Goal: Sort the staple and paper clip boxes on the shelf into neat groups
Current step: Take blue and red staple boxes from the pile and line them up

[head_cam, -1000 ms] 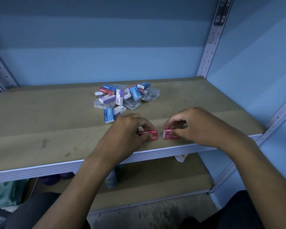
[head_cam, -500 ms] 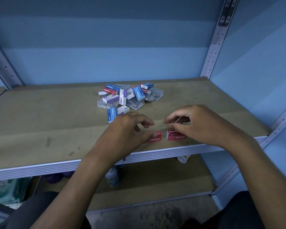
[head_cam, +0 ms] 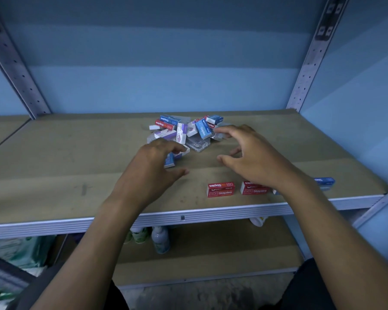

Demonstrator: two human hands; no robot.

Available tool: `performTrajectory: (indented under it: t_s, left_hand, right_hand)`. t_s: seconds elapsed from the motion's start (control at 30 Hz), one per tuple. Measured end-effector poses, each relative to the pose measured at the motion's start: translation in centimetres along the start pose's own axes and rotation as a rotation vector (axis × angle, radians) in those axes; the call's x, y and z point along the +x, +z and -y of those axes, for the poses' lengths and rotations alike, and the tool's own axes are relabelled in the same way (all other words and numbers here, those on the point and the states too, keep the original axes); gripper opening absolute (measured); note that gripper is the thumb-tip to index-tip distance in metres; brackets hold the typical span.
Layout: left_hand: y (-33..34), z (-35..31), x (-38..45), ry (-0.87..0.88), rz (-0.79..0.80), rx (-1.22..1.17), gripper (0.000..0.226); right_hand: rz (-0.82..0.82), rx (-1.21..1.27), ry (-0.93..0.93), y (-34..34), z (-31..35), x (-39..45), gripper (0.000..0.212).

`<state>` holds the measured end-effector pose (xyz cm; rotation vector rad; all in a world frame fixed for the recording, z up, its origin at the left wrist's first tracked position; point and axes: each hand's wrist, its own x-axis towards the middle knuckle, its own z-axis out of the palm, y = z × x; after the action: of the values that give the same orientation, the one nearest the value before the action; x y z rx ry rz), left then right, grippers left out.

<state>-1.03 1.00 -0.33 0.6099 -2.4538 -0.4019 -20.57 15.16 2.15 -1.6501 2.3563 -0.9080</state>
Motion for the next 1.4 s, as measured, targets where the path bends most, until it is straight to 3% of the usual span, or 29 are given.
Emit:
performTrajectory:
  t_s: [0.17,0.43,0.77,1.07,1.27,1.4]
  left_hand:
    - [-0.1,1.7,0.4,-0.122,0.06,0.109,0.06]
    - [-0.1,3.1,1.8,-0.235,0.133,0.109,0.069]
    - [0.1,3.3,2.1,-0.31,0.214,0.11,0.064]
    - [0.1,3.5,2.3,-0.238,0.124,-0.031,0.064]
    - [-0.5,2.8,2.3,-0.141,0.055,-0.11,0.053]
    - [-0.5,2.9,2.2,-0.08,0.081,-0.069,0.049]
  right_hand:
    - [-0.058,0.005,0.026,1.7,0.2,2.4,0.065]
    - [-0.111,-0.079,0.042,4.2,0.7,5.7,0.063]
    - [-0.088,-0.299,0.126,5.3,1.6,7.9,0.055]
    - [-0.245,-0.244,0.211,5.2,1.6,7.7,0.027]
    - [-0.221,-0.069,0.166,5.2,1.0,7.5,0.044]
    - [-0.192,-0.01,0.161,5.0,0.8,7.4,0.043]
